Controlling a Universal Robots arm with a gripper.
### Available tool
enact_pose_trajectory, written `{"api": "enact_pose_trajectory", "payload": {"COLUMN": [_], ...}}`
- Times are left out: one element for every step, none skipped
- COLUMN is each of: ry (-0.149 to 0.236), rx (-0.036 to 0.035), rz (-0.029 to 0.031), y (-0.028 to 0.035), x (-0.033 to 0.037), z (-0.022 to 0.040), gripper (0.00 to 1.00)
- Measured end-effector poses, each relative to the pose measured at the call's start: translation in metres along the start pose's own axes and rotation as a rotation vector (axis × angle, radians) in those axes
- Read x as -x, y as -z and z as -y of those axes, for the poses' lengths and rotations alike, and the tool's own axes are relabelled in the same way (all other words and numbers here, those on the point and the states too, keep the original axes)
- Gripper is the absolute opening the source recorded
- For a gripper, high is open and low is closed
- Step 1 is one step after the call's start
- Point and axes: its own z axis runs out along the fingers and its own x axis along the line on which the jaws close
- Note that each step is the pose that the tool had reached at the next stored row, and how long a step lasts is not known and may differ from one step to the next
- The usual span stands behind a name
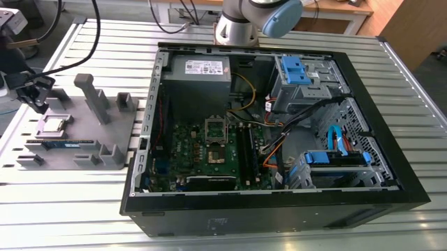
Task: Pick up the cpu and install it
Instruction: 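Reach for the cpu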
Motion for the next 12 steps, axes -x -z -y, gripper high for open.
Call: {"api": "enact_pose_trajectory", "payload": {"ry": [0.000,0.000,0.000,0.000,0.000,0.000,0.000,0.000,0.000,0.000,0.000,0.000], "rx": [0.0000,0.0000,0.0000,0.0000,0.0000,0.0000,0.0000,0.0000,0.0000,-0.0001,-0.0002,-0.0002], "rz": [0.0000,0.0000,0.0000,0.0000,0.0001,0.0000,0.0000,0.0000,0.0001,-0.0001,-0.0003,-0.0002], "y": [-0.0012,-0.0022,-0.0032,-0.0043,-0.0055,-0.0067,-0.0079,-0.0089,-0.0098,-0.0103,-0.0106,-0.0110], "x": [0.0000,0.0000,0.0000,0.0000,0.0000,0.0000,0.0000,0.0000,0.0000,0.0000,0.0000,0.0000], "z": [0.0002,0.0002,0.0003,0.0004,0.0005,0.0006,0.0007,0.0007,0.0008,0.0008,0.0009,0.0009], "gripper": [0.11,0.11,0.11,0.11,0.11,0.11,0.11,0.11,0.11,0.11,0.11,0.11]}}
